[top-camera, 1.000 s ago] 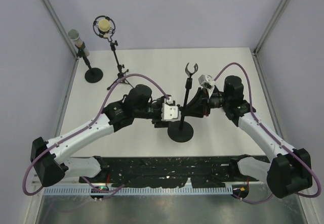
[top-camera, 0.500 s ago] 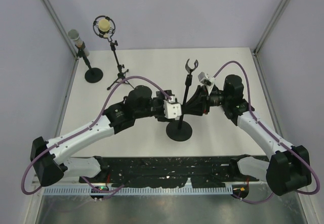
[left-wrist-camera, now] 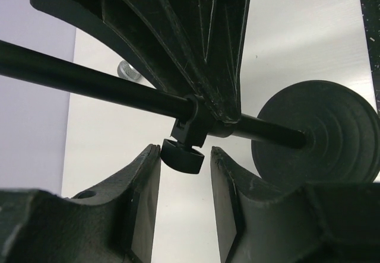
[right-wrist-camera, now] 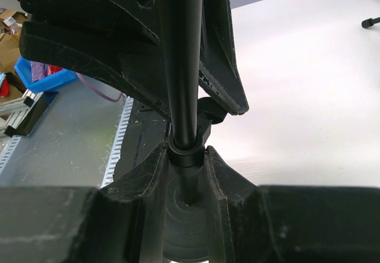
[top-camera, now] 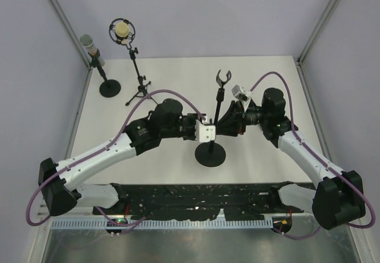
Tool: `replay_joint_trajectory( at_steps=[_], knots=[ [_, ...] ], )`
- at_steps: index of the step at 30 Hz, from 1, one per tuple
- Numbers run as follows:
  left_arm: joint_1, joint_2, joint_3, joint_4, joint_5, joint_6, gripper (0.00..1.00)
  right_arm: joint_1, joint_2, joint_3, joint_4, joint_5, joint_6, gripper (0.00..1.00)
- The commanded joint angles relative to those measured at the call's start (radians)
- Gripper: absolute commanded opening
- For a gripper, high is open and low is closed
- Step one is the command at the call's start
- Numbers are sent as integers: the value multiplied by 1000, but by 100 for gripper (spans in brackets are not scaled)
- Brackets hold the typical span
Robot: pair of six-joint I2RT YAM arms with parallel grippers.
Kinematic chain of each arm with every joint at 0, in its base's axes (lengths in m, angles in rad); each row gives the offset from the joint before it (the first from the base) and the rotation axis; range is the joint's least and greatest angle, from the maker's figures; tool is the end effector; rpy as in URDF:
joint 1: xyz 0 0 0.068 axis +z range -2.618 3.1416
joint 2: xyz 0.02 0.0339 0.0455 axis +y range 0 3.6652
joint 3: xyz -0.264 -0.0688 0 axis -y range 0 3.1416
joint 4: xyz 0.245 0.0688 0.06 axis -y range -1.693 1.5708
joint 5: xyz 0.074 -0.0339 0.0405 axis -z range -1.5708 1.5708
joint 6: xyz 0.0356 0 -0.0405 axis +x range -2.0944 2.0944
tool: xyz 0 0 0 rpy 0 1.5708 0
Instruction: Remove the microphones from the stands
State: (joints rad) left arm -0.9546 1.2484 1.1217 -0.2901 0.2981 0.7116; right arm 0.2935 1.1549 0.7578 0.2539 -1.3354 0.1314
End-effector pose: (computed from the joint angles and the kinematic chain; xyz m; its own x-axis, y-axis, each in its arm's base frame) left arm 0.1566 -0.2392 0.3487 0.4336 0.4679 -0.7701 0.8611 0.0366 0.5071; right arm 0.2235 0.1037 0.3038 -0.2650 -0.0482 -0.9630 -0.9624 -0.0493 0.2673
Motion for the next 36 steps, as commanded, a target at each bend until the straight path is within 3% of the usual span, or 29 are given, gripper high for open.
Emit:
replay_joint_trajectory(
  at_steps=[1, 7, 12, 15, 19, 27, 36],
  knots=[
    [-9, 9, 50, -43, 75, 20, 41, 1, -20, 21, 68, -10, 4, 6],
    [-10, 14, 62, -113, 151, 42, 31, 1, -26, 23, 38, -13, -36, 5],
    [-10, 20, 78, -179, 223, 46, 16, 1, -40, 38, -53, -18, -117, 6],
    [-9, 23, 89, -225, 295, 35, 12, 1, -49, 58, -134, -21, -197, 5],
    [-9, 39, 98, -265, 383, 0, 14, 3, -58, 86, -289, -10, -341, 5],
    [23, 86, 121, -271, 559, -155, 14, 1, -109, 84, -387, 5, -487, 5],
    [111, 134, 119, -100, 768, -435, 15, 2, -142, 63, -403, 5, -536, 5]
  ],
)
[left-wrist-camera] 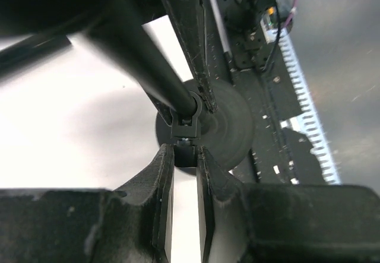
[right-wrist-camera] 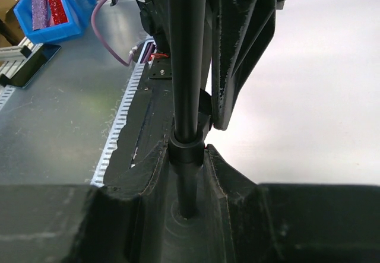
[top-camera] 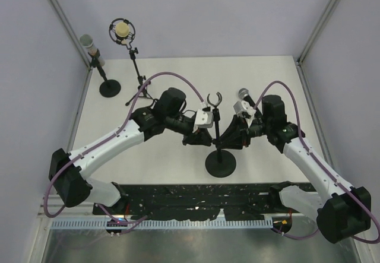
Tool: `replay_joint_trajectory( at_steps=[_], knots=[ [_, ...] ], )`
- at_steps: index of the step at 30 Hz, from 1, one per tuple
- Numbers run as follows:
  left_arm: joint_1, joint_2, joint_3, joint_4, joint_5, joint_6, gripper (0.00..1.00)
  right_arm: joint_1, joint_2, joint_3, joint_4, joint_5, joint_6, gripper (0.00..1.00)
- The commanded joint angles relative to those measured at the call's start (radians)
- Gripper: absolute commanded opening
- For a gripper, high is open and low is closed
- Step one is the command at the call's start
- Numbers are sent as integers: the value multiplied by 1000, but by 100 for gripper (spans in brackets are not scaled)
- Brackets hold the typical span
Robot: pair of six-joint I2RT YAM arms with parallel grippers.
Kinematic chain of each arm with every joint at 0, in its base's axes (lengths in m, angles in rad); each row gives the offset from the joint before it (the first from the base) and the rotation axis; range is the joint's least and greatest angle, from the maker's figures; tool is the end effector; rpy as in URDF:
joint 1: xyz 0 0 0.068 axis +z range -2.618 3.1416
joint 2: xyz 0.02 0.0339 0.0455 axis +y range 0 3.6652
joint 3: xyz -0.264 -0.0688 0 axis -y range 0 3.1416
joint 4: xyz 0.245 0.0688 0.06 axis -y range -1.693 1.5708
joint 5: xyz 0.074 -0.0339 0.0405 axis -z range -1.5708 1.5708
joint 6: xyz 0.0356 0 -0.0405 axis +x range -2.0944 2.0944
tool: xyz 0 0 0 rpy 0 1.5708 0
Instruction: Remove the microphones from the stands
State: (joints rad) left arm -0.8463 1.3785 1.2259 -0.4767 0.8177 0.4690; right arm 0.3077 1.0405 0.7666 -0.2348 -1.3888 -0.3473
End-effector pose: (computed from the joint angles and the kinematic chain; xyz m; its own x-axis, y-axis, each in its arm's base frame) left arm 0.1796 -0.2421 0.3368 0.0602 0.3984 -0.9152 0.9818 -0.1889 -0.0176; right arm 0.1884 0.0966 0.2936 -0.1392 -0.1089 -0.9843 -0.9793 -0.1326 0.1531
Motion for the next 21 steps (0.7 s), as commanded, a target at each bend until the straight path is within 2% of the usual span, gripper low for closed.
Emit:
replay_joint_trajectory(
  at_steps=[1, 4, 9, 13, 18, 20, 21],
  knots=[
    [15, 5, 8, 113, 270, -231, 16, -13, -28, 53, 89, 59, -58, 5],
    [45, 7, -22, 223, 334, -373, 22, -13, -31, 45, 127, 65, -41, 5],
    [78, 1, -92, 453, 385, -593, 24, -12, -42, 2, 279, 76, 71, 5],
    [96, 24, -132, 596, 396, -733, 25, -12, -48, 5, 288, 86, 71, 5],
    [128, 80, -206, 910, 419, -1071, 24, -12, -66, -3, 290, 88, 54, 5],
    [136, 99, -206, 931, 411, -1110, 24, -13, -76, -3, 270, 88, 25, 5],
    [139, 106, -204, 929, 410, -1121, 20, -13, -80, -1, 250, 91, 2, 5]
  ],
)
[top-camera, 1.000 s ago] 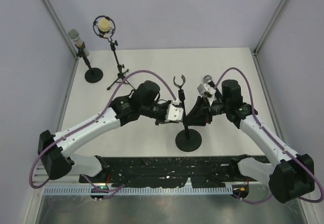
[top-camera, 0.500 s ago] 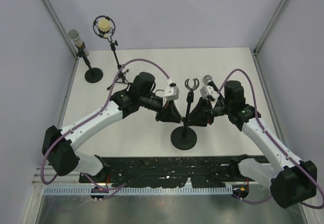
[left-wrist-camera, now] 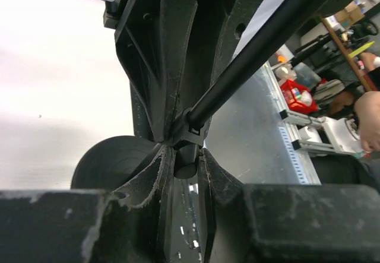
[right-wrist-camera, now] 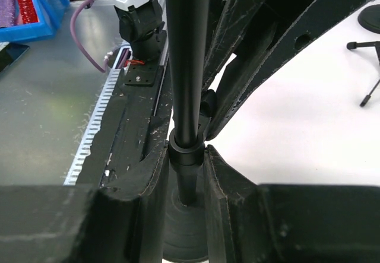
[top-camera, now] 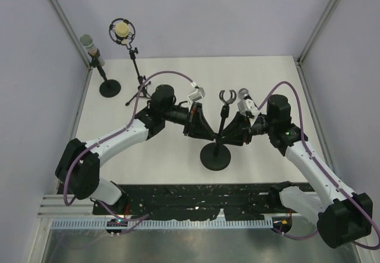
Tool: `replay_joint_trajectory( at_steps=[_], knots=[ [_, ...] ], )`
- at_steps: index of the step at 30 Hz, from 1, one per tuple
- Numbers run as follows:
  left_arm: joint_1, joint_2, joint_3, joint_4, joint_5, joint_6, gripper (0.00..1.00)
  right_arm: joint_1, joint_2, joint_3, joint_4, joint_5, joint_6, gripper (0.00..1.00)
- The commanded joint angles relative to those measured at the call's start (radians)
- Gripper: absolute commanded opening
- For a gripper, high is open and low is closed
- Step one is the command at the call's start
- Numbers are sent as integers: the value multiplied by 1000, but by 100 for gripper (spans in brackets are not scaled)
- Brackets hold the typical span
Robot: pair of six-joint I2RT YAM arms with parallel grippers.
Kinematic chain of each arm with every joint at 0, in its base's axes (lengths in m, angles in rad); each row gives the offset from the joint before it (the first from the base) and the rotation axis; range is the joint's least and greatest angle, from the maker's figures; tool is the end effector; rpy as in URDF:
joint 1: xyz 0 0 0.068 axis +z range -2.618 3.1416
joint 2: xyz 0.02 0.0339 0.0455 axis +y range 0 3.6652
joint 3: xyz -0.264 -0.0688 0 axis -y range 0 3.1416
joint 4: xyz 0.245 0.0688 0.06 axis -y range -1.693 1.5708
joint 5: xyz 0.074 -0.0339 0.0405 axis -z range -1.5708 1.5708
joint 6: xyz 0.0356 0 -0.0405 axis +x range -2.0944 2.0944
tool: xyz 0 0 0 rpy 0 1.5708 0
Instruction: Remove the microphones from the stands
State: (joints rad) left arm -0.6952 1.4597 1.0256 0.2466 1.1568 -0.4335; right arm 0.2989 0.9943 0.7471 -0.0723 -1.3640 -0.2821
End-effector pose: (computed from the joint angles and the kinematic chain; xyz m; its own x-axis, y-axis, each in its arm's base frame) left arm 0.2287 -0.2332 0.3108 -0.5283 0.2206 -0.8199 0.8005 -0.1924 -0.5676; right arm 0.1862 0.0938 0.3075 -0.0243 -0.0673 -0.9974 -0.9945 -0.1001 0.0310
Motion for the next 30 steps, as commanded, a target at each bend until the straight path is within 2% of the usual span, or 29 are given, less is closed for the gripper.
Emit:
replay_joint_trajectory(
  at_steps=[1, 3, 5, 6, 9, 10, 12, 15, 17, 19, 22, 26, 30],
  knots=[
    [-9, 31, -1, 207, 67, -229, 18, -3, -36, 23, 79, 68, -77, 5],
    [-3, 37, -2, 217, 66, -252, 15, -3, -37, 34, 11, 74, -127, 6],
    [6, 30, -4, 226, 66, -266, 17, -6, -37, 37, -6, 82, -146, 5],
    [13, 19, -5, 227, 54, -272, 23, -4, -37, 37, -4, 85, -149, 5],
    [49, -33, -28, 235, 6, -261, 60, -12, -31, 32, 34, 77, -86, 5],
    [62, -50, -36, 235, -3, -245, 68, -14, -26, 28, 99, 68, -25, 5],
    [86, -82, -48, 229, -11, -199, 77, -20, -26, 12, 201, 54, 73, 5],
    [105, -136, -38, 130, -23, -63, 79, -24, -28, -18, 362, 51, 211, 6],
    [103, -194, -15, -57, -74, 167, 80, -29, -20, -29, 451, 51, 335, 5],
    [102, -254, -28, -125, -136, 368, 81, -37, -14, -38, 514, 55, 417, 5],
    [85, -341, -45, -208, -302, 652, 83, -43, -2, -42, 572, 71, 495, 5],
    [60, -367, -47, -243, -452, 858, 85, -49, 43, -17, 635, 95, 595, 5],
    [-32, -369, -29, -328, -658, 1059, 87, -61, 102, 30, 667, 114, 690, 6]
  ],
)
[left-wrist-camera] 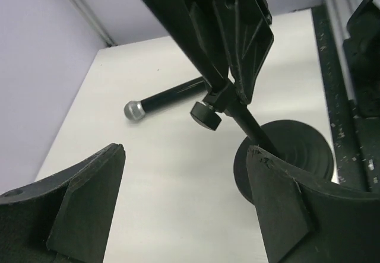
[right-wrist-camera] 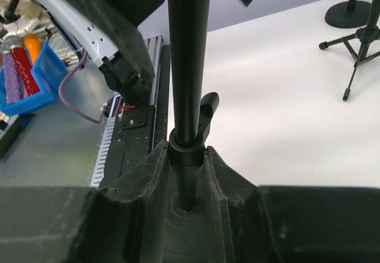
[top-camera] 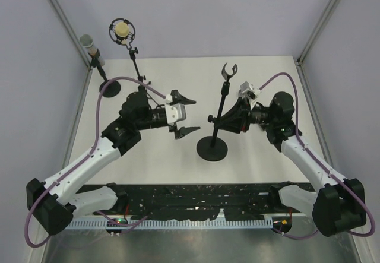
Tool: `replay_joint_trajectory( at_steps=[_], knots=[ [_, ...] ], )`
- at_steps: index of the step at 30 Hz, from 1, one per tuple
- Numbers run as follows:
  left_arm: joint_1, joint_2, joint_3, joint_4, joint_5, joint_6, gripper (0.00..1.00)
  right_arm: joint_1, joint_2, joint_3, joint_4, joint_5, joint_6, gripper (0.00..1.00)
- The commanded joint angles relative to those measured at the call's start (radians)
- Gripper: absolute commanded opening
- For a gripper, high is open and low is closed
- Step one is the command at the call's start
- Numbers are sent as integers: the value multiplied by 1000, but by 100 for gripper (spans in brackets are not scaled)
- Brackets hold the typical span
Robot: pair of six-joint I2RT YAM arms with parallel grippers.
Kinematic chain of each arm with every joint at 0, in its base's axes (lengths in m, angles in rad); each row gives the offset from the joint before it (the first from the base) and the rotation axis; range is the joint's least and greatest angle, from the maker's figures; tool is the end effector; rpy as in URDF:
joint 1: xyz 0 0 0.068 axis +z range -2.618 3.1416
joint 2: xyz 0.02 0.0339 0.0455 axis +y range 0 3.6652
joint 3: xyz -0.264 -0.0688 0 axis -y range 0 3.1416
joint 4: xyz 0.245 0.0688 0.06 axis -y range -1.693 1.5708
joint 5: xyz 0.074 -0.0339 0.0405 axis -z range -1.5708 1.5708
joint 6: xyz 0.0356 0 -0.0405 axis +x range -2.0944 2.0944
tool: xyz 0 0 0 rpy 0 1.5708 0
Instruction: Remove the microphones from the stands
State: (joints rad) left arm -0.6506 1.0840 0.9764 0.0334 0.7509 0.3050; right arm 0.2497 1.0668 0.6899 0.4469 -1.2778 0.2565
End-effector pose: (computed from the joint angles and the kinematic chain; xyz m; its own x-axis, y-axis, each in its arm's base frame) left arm 0.1813 -0.1685 0.3728 0.2393 0.0938 -0.9664 0.9565 0.1483 0.2512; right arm 0.2110 0.0890 0.3162 -0.1873 0.0278 -0.9819 -0.9814 0.0380 0.1883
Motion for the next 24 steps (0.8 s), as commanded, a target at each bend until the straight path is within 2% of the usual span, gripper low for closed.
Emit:
replay_joint_trajectory(
  at_steps=[1, 7, 10, 15, 22, 24],
  knots=[
    [-98, 7, 24, -122, -295, 351, 87, -10, 41, 92, 148, 32, 162, 6],
    [-207, 39, 38, -121, -513, 485, 90, -12, 25, 79, 138, 60, 141, 6],
    [-236, 59, 57, -124, -553, 500, 88, -13, 18, 69, 136, 63, 132, 6],
    [-290, 97, 96, -150, -611, 526, 81, -13, 13, 57, 134, 63, 125, 6],
    [-340, 149, 169, -201, -667, 520, 62, -13, -5, 37, 118, 67, 101, 5],
    [-350, 160, 185, -210, -673, 519, 60, -13, -7, 37, 119, 66, 101, 6]
  ],
)
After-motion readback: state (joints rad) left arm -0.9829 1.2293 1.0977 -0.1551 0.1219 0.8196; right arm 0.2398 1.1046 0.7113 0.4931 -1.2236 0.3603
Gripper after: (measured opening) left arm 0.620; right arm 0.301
